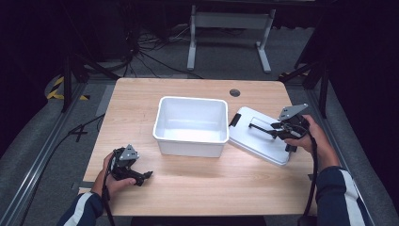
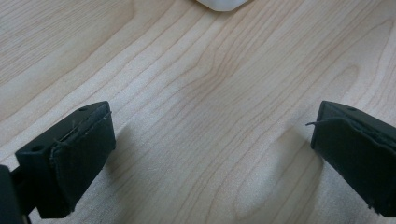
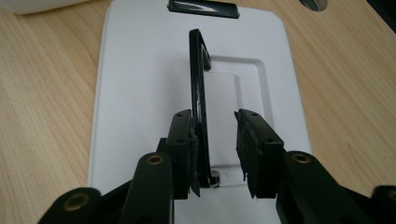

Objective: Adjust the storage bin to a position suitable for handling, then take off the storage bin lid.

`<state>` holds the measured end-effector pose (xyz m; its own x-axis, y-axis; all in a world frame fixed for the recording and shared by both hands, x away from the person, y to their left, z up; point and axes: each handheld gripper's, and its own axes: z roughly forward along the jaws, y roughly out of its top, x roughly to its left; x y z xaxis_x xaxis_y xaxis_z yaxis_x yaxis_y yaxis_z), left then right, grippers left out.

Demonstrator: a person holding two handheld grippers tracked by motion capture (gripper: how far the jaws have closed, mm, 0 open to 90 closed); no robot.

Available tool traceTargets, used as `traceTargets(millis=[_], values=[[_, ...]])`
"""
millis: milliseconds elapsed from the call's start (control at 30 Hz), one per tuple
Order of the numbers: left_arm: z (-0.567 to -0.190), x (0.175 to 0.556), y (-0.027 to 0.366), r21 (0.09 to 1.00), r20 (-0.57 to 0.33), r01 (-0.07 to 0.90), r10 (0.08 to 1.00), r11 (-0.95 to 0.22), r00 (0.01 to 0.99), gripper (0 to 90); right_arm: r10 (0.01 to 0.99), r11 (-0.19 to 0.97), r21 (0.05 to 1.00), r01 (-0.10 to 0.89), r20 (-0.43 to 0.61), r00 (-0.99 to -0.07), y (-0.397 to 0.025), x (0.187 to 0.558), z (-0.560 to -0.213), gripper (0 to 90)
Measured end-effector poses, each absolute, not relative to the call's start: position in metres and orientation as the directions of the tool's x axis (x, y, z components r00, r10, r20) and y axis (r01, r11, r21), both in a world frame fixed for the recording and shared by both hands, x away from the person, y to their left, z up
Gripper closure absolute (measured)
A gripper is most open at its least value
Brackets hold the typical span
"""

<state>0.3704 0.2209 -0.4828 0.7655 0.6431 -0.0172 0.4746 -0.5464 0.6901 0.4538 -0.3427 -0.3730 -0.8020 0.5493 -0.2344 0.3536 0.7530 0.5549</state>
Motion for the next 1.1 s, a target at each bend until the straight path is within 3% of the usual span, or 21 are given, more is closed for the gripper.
traceTargets(millis=[1100], values=[[-0.483,0.371,0.222,0.692,-0.013,0.466,0.636,-0.552,0.772,0.3,0.629,0.683,0.626,0.375,-0.243,-0.738,-0.352,0.409,-0.351,44.7]])
